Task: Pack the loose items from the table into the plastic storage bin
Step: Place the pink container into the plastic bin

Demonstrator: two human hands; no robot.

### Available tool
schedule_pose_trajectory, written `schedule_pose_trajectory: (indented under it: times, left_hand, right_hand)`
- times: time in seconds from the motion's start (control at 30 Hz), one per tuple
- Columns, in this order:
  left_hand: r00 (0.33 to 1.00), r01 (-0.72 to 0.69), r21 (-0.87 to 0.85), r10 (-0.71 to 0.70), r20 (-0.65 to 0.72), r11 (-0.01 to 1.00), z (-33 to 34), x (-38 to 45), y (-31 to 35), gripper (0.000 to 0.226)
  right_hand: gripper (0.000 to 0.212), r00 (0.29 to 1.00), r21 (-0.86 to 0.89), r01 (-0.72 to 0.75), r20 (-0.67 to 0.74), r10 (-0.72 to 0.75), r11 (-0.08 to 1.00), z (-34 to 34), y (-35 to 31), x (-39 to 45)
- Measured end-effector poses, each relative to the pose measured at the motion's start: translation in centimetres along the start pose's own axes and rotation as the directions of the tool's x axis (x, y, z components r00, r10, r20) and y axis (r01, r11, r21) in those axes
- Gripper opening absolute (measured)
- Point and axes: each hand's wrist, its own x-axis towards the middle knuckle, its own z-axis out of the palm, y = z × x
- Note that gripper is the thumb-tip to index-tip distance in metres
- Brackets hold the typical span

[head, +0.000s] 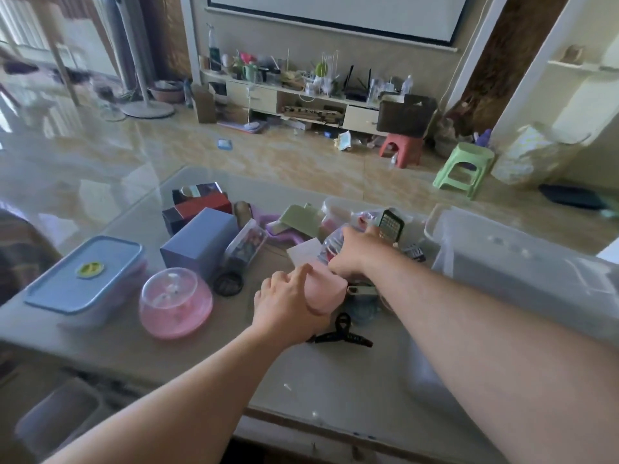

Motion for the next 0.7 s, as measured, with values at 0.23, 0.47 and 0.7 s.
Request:
schedule_pose_trajectory:
  times: [0.23, 0.47, 0.7]
  left_hand:
    - [0.997, -0.047, -0.143, 0.037, -0.070, 0.989, -1.0, 0.3, -1.3, 0.094]
    - [0.940, -0.319, -0.390, 0.234, -0.248, 0.864, -6.7, 0.3, -0.4, 0.103]
    - [0.883, -0.466, -0.561, 0.395, -0.253, 0.684, -7.7, -0.3, 6.3, 0.096]
  right_hand:
    - [0.052, 0.986, 0.116, 0.166, -0.032, -0.163, 0.979, -0.5, -3.0, 0.6]
    - [0.114, 0.845, -0.117, 0.530, 0.163, -0.510, 0.840, -5.4, -0.2, -3.6]
    - [0.120, 0.815, -0.048, 0.523, -0.262, -0.516, 0.851, -10.0, 9.3, -7.8]
